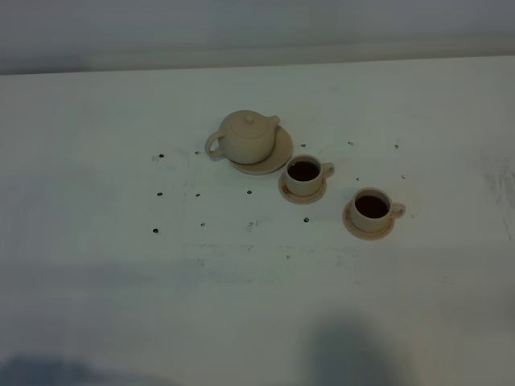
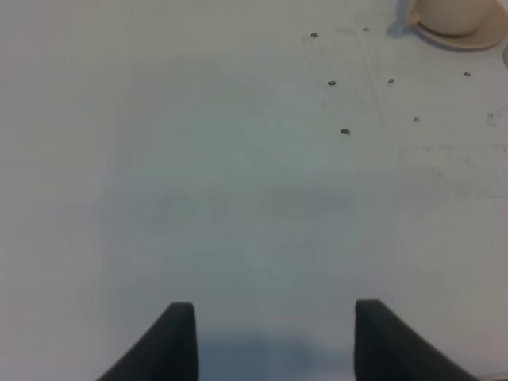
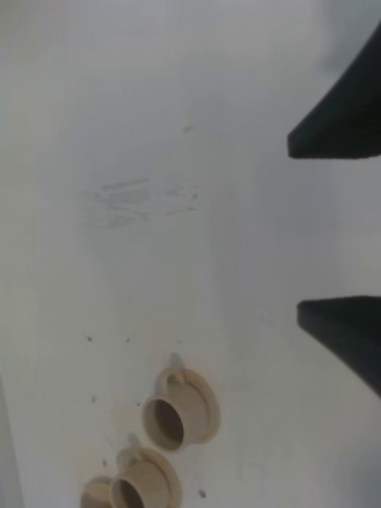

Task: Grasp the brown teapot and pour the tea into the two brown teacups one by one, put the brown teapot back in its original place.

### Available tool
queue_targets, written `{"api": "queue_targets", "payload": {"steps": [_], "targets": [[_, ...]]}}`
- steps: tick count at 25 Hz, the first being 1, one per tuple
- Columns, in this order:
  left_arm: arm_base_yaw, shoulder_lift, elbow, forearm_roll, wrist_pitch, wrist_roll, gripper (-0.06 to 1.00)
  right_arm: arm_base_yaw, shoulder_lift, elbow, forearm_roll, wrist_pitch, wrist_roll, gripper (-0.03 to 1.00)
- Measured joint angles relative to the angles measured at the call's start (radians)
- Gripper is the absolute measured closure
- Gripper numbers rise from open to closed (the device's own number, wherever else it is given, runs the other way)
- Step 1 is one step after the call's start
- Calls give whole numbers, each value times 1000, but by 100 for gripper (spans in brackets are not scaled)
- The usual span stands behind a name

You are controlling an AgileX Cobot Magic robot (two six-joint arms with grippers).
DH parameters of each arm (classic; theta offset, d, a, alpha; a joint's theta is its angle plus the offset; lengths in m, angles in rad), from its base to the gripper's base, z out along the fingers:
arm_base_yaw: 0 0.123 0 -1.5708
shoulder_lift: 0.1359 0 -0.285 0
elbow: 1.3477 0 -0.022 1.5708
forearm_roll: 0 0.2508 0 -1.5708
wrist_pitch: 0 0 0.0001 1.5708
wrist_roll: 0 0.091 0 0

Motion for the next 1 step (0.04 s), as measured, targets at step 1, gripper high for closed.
{"api": "queue_targets", "payload": {"steps": [1], "targets": [[0, 0, 0, 0, 0, 0, 52, 0, 0, 0, 0, 0, 0, 56]]}}
